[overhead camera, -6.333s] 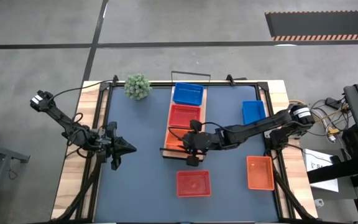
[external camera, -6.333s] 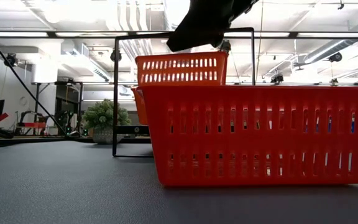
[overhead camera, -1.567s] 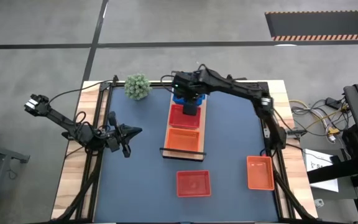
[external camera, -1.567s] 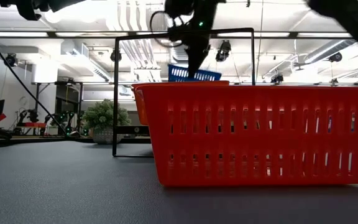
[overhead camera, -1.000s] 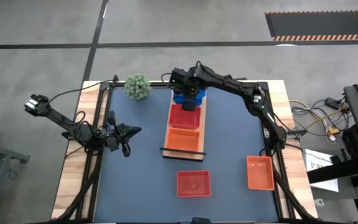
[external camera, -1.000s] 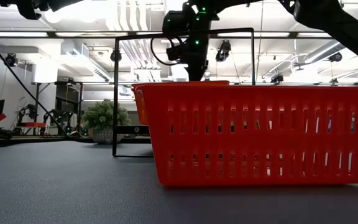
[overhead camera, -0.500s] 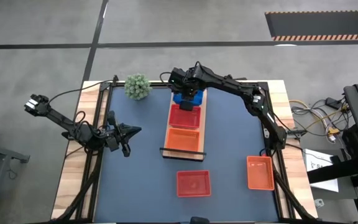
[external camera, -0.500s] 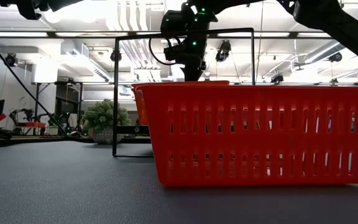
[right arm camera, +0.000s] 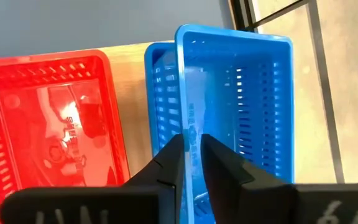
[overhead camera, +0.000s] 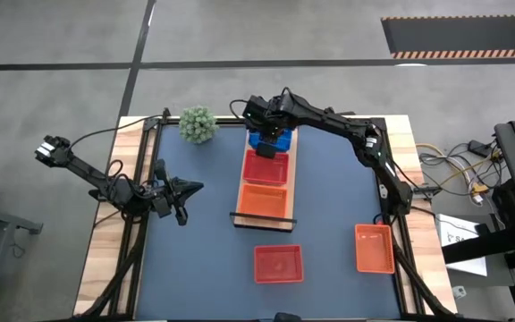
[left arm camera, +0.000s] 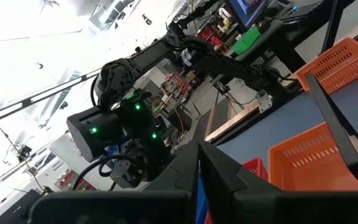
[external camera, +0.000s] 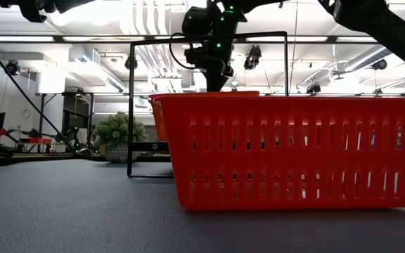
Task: Stack baskets on shelf by color
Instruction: Stack the blue bin on top of the blue bin
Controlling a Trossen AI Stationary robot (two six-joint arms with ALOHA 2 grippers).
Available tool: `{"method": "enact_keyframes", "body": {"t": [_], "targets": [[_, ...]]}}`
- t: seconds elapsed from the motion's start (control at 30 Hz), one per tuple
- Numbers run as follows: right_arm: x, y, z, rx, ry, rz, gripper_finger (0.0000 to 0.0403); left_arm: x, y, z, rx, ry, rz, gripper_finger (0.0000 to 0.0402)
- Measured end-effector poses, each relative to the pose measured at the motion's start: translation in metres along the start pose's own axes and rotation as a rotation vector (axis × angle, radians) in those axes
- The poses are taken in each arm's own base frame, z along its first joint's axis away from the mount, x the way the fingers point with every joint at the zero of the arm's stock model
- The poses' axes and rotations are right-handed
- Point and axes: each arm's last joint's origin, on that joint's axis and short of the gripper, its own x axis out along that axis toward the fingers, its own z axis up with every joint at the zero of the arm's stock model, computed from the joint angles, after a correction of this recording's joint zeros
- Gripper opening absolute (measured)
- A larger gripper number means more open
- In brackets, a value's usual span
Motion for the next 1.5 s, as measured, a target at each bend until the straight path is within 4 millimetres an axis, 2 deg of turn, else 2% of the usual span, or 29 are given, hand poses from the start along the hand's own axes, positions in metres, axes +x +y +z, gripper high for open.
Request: {"method": "enact_keyframes", "body": {"t": [0.3,0.43,0.5,0.7,0.83,0.93,1.0,1.13,1.27,1.5], "targets": [[0.004,0.001,0.0,0.003,0.0,0.001,0.0016,0.0,0.0,0.0,-0.007,0.0,-0.001,0.0],[0.01,0.009,-0.002,0.0,0.025,0.03,0.0009,0.0,-0.005,-0.004,0.008,0.012,-0.014,0.0],[0.003,0.023,-0.004,-0.009,0.014,0.039,0.0009,0.0,-0.007,-0.005,0.022,0.016,-0.019,0.0],[-0.04,0.088,-0.016,-0.137,-0.142,0.081,0.0008,0.0,-0.008,-0.004,0.048,-0.017,-0.044,0.0],[-0.069,0.116,-0.035,-0.167,-0.317,0.086,0.0008,0.001,-0.005,-0.001,0.036,-0.033,-0.044,0.0],[-0.091,0.127,-0.057,-0.143,-0.43,0.087,0.0008,0.002,-0.003,0.002,0.003,-0.037,-0.041,0.0],[-0.096,0.133,-0.075,-0.119,-0.463,0.097,0.0008,0.002,-0.003,0.002,-0.034,-0.034,-0.042,0.0],[-0.095,0.142,-0.113,-0.073,-0.515,0.083,0.0008,0.007,-0.008,-0.001,-0.127,-0.004,-0.049,0.0],[-0.088,0.138,-0.146,0.002,-0.579,0.06,0.0008,0.012,-0.018,-0.012,-0.173,0.059,-0.06,0.0],[-0.075,0.131,-0.177,0.075,-0.713,0.075,0.0008,0.035,-0.009,-0.03,-0.193,0.176,0.032,0.0]]}}
